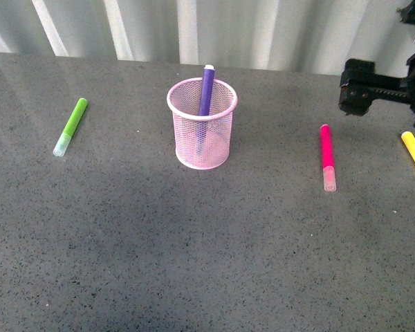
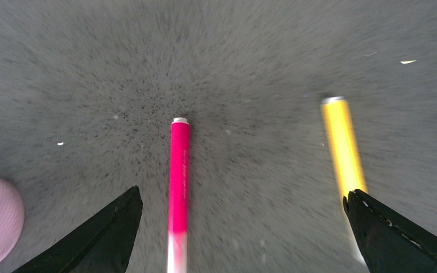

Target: Insert purple and pink pens into pink cup

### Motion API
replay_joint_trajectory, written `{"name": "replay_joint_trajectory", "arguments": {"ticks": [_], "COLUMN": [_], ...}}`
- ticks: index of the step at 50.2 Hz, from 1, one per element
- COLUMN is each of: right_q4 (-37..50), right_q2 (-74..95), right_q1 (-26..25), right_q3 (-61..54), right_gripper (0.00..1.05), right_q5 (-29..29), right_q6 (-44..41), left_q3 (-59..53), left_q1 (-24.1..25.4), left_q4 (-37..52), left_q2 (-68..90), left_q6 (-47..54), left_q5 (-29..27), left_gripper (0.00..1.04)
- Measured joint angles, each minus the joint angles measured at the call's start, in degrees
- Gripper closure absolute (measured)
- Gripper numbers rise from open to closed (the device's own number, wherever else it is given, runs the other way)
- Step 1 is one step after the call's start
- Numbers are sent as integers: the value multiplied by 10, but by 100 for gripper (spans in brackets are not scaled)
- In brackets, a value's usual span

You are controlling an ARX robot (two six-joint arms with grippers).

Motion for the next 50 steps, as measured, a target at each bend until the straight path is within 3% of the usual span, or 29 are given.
{"name": "replay_joint_trajectory", "arguments": {"ticks": [45, 50], "right_q4": [-9, -7], "right_q2": [172, 174], "right_q1": [21, 21], "right_q3": [125, 127], "right_gripper": [7, 13], "right_q5": [-11, -10], "right_q6": [46, 45], "left_q3": [0, 0], "left_q1": [0, 0], "left_q4": [0, 0], "left_q2": [0, 0], "left_q6": [0, 0], "left_q5": [0, 0], "left_gripper": [7, 7]}}
